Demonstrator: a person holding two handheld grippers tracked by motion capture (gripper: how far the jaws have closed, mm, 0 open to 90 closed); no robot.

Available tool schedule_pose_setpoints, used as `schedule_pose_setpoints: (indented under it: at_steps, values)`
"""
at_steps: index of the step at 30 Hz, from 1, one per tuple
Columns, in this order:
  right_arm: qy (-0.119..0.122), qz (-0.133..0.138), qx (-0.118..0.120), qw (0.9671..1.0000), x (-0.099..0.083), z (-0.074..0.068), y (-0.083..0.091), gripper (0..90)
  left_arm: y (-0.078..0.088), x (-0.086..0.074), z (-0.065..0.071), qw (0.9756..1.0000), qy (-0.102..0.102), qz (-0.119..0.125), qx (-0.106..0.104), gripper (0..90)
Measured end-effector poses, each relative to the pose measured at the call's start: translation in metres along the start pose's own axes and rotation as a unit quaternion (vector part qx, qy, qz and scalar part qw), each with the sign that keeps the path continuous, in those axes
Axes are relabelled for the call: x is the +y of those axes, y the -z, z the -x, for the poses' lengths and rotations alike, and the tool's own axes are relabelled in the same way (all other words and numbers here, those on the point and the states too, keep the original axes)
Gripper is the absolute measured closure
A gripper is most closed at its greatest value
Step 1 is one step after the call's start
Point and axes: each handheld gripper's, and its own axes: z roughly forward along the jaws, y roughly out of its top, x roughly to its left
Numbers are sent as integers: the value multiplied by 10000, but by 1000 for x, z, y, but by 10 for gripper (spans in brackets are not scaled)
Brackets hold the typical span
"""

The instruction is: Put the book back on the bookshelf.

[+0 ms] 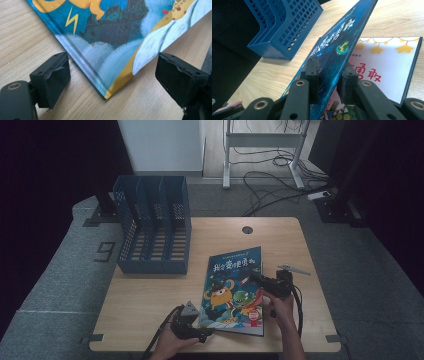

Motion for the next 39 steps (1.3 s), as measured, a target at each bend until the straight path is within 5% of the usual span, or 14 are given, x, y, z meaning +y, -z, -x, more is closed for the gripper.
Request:
schedule_pose_setpoints:
  at_steps: [6,18,30,39]
  values:
    - [137,-35,42,9999,1,2,-2,686,-2,0,5,9994,-196,-29,284,141]
    - [125,-242,294,9992,8,13,-14,706,-2,0,5,9993,-223,-28,300,137]
    - [662,71,101,9977,13,-18,-1,718,-2,1,4,9995,-151,-69,263,130]
    - [1226,524,95,9910,18,-45,16,731,-3,3,4,9995,-3,-58,300,131]
